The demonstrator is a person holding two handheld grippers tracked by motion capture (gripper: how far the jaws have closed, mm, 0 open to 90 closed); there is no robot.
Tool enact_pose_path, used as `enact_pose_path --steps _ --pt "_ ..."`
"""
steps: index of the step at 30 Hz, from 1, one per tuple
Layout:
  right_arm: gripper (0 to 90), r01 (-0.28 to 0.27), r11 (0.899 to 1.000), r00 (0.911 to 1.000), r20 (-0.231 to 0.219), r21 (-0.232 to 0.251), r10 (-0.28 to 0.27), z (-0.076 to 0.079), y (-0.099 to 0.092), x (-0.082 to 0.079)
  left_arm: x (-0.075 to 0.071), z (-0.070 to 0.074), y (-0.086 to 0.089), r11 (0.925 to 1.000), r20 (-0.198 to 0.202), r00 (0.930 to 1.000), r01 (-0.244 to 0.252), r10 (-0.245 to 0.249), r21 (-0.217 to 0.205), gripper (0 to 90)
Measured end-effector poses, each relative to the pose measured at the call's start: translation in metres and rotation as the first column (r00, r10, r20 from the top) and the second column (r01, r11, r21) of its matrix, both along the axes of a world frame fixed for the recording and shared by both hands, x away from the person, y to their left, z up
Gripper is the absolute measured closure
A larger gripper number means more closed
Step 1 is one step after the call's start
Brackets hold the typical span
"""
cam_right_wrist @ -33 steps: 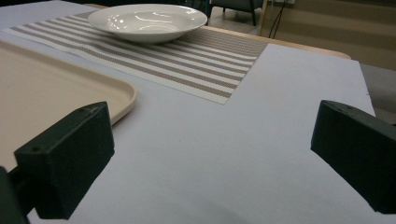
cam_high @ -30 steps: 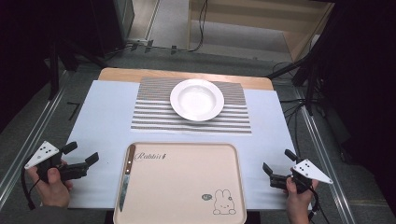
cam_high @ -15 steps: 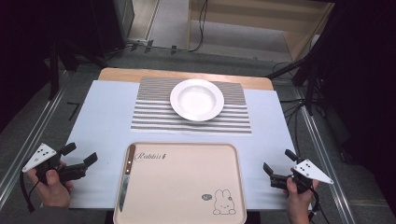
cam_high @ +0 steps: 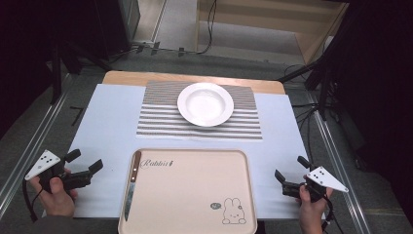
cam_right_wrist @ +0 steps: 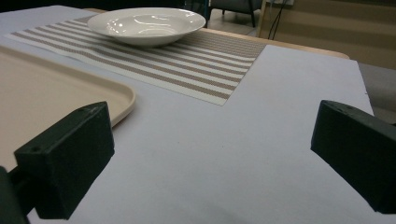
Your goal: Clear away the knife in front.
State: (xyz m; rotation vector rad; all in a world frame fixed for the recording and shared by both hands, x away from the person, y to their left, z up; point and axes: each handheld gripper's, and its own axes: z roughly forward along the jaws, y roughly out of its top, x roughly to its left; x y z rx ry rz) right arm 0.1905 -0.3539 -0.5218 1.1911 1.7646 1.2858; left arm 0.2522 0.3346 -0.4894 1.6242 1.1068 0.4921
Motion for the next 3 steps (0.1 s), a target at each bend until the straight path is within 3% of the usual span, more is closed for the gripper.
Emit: enact_pose_path --steps 3 --pt "0.0 0.000 1.000 1.0000 0.000 0.000 0.000 0.0000 0.0001 0.0000 0.0002 -0.0001 0.0000 1.0000 -0.001 1.0000 -0.003 0.003 0.001 0.0"
